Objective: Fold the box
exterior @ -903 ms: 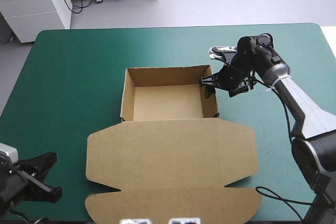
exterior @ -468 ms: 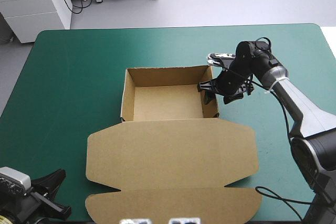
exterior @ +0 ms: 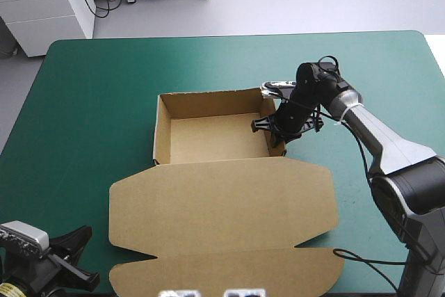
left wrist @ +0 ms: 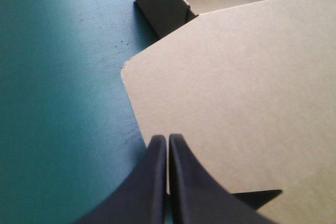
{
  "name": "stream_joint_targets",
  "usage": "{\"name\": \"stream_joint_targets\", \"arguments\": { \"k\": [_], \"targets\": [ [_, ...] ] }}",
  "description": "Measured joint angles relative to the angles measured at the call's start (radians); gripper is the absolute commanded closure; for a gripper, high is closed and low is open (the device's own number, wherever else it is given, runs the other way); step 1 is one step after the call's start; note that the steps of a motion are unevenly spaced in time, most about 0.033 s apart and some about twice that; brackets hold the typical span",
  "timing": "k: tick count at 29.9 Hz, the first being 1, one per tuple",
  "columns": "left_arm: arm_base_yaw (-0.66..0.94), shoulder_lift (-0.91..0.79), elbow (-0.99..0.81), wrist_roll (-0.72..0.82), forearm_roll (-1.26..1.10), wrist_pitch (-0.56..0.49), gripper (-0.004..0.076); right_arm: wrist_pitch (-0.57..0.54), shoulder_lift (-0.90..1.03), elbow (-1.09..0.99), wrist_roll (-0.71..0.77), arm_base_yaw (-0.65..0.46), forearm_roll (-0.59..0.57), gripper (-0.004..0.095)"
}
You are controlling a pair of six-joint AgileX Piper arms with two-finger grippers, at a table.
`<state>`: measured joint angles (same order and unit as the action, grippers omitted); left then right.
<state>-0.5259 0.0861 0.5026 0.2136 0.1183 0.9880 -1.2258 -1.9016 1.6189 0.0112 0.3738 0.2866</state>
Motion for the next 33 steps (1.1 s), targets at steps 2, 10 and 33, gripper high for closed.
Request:
{"name": "stream_joint_targets", "arguments": {
  "k": [2, 10, 33],
  "targets": [
    [0.000, 0.000, 0.000, 0.000, -0.002, 0.000, 0.0729, 0.002, 0.000, 0.000, 0.001, 0.000, -0.016, 0.0922],
    [0.000, 0.000, -0.006, 0.000, -0.004, 0.001, 0.0731, -0.012, 0.024, 0.063, -0.011, -0.003, -0.115, 0.0922],
    [0.000, 0.000, -0.007, 0.000, -0.005, 0.016, 0.0731, -0.028, 0.045, 0.378, -0.107, -0.694, -0.352, 0.0927]
  ]
}}
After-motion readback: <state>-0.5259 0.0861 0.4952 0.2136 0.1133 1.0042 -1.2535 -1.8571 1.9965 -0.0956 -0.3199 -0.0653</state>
